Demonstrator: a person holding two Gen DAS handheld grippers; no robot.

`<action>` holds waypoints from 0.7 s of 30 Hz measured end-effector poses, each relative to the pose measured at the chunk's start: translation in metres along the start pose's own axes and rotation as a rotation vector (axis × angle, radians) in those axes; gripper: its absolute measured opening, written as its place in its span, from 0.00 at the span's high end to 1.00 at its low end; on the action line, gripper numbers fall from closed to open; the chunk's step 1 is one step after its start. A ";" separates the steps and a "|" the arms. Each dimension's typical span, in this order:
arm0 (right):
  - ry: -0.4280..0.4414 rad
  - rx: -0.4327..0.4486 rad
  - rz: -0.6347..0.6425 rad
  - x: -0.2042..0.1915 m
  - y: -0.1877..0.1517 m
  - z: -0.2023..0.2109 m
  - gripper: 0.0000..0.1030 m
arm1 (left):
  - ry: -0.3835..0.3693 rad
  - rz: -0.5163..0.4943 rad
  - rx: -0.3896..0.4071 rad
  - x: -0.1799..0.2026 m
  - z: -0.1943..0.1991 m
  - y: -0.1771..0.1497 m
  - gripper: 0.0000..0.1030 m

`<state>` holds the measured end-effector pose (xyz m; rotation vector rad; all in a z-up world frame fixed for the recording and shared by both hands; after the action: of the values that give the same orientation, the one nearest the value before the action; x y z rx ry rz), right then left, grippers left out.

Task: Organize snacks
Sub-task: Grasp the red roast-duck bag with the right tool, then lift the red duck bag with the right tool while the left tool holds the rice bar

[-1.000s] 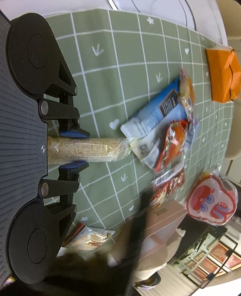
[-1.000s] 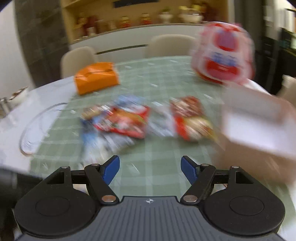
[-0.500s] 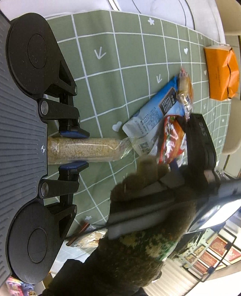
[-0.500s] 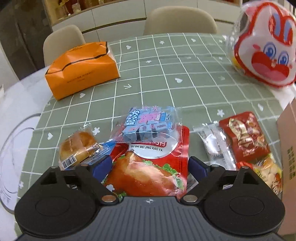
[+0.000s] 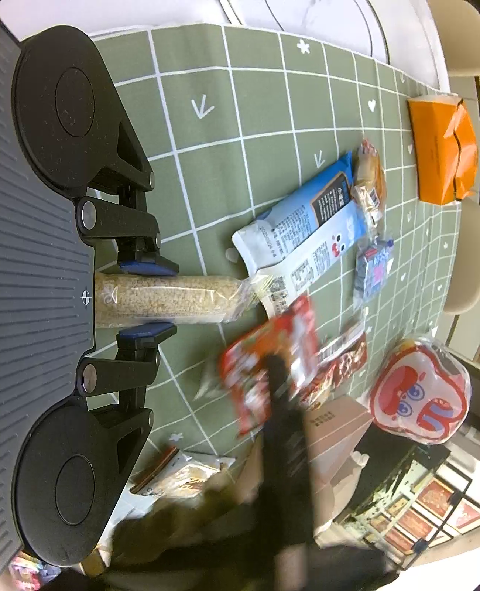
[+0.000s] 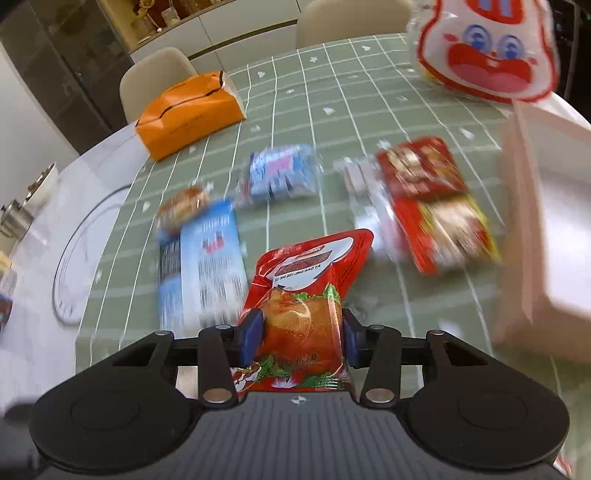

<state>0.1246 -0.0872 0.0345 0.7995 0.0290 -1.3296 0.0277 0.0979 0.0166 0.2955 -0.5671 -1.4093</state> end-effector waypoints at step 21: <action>-0.207 0.210 -0.002 -0.044 -0.126 0.028 0.24 | 0.144 -0.173 0.004 0.038 -0.001 -0.004 0.68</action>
<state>-0.0085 -0.0670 0.0126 0.8329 -0.2773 -1.4273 0.0269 0.0603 0.0211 0.4543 -0.4335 -1.5387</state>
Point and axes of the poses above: each gripper's, at about its wrist camera, not at the fingertips, and z roughly against the way its jaws point, x to its right, y to its top, the point moved 1 cm from there along -z, roughly the way its jaws point, and after that the axes turned 11 degrees about y, right-handed, at the moved point
